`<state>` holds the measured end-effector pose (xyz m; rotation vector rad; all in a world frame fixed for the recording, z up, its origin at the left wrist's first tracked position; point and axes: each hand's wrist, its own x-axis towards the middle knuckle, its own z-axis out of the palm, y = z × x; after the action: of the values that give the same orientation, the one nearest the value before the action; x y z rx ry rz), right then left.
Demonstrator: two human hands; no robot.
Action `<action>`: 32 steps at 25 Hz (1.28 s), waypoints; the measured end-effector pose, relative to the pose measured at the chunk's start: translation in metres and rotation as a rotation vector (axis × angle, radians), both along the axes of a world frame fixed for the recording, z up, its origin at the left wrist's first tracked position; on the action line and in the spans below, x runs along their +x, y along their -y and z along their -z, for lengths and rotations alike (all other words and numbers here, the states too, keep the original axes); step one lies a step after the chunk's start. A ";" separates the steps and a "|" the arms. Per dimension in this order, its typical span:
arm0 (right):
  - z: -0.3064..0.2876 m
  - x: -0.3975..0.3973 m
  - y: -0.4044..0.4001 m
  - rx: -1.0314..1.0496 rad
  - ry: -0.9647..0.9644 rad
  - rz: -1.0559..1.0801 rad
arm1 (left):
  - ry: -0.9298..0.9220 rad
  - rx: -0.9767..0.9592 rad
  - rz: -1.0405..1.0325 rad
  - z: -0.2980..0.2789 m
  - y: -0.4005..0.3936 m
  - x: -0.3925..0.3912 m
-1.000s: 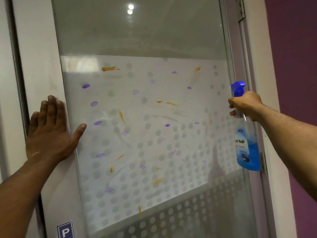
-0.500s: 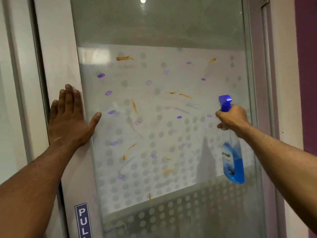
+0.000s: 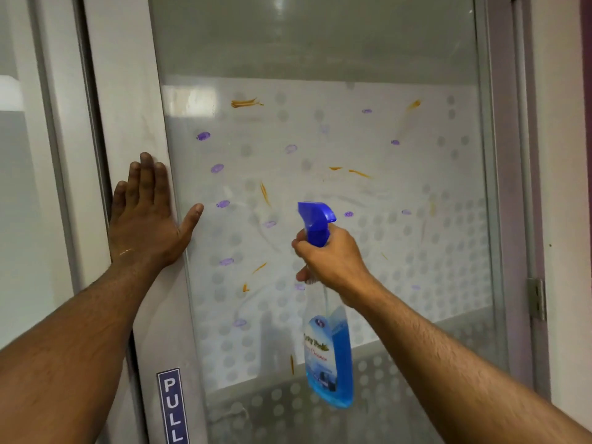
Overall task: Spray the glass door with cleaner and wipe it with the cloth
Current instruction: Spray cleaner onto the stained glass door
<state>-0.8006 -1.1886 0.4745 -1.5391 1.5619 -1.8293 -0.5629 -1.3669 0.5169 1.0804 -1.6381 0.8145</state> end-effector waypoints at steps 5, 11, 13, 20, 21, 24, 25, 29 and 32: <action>0.036 0.017 0.006 0.119 -0.041 -0.005 | -0.006 0.004 0.006 0.000 0.001 0.000; 0.099 -0.008 0.011 0.173 -0.043 0.018 | 0.004 0.010 -0.011 0.001 0.000 -0.001; 0.113 -0.028 0.011 0.182 0.008 0.086 | 0.013 0.015 -0.010 0.000 -0.001 -0.002; 0.116 -0.138 0.008 0.179 0.128 0.452 | -0.011 -0.015 0.034 0.001 0.001 -0.003; 0.115 -0.155 0.004 0.169 0.153 0.510 | -0.012 -0.017 0.039 0.001 0.002 -0.003; 0.117 -0.196 -0.012 0.162 0.147 0.606 | -0.016 -0.019 0.048 0.002 0.002 -0.003; 0.121 -0.206 -0.017 0.169 0.122 0.617 | -0.018 -0.020 0.051 0.002 0.002 -0.003; 0.135 -0.222 -0.039 0.190 0.071 0.662 | -0.016 -0.024 0.069 0.002 -0.001 -0.003; 0.148 -0.215 -0.050 0.168 0.091 0.629 | -0.010 -0.008 0.061 0.002 -0.002 -0.002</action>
<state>-1.0151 -1.1387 0.3263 -0.9305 2.2611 -1.9486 -0.5648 -1.3649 0.5148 1.0227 -1.6506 0.7740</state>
